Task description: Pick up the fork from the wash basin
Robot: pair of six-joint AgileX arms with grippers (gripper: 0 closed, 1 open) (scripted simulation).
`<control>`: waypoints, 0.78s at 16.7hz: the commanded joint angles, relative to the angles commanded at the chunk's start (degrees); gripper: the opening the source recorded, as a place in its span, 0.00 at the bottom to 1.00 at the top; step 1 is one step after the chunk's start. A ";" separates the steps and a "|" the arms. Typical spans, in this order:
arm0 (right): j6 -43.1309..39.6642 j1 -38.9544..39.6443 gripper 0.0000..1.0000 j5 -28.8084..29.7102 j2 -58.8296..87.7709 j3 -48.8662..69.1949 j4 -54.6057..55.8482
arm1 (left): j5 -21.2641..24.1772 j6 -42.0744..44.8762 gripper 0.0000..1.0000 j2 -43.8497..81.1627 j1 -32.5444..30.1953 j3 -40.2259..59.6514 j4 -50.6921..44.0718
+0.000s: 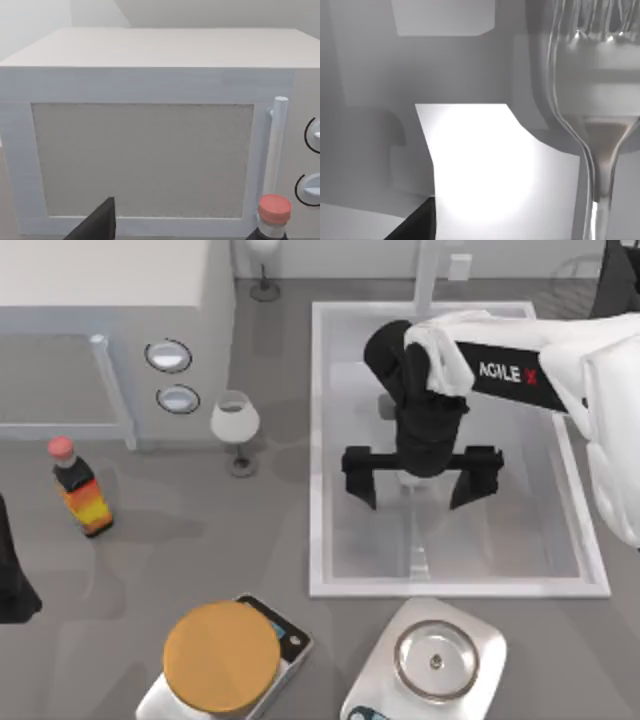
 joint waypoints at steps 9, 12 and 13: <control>0.00 0.00 0.17 0.00 0.00 0.00 0.00 | 0.00 0.00 1.00 0.00 0.00 0.00 0.00; 0.00 0.00 0.00 0.00 0.00 0.00 0.00 | 0.00 0.00 1.00 0.00 0.00 0.00 0.00; 0.00 0.00 0.00 0.00 0.00 0.00 0.00 | 0.00 0.00 1.00 0.00 0.00 0.00 0.00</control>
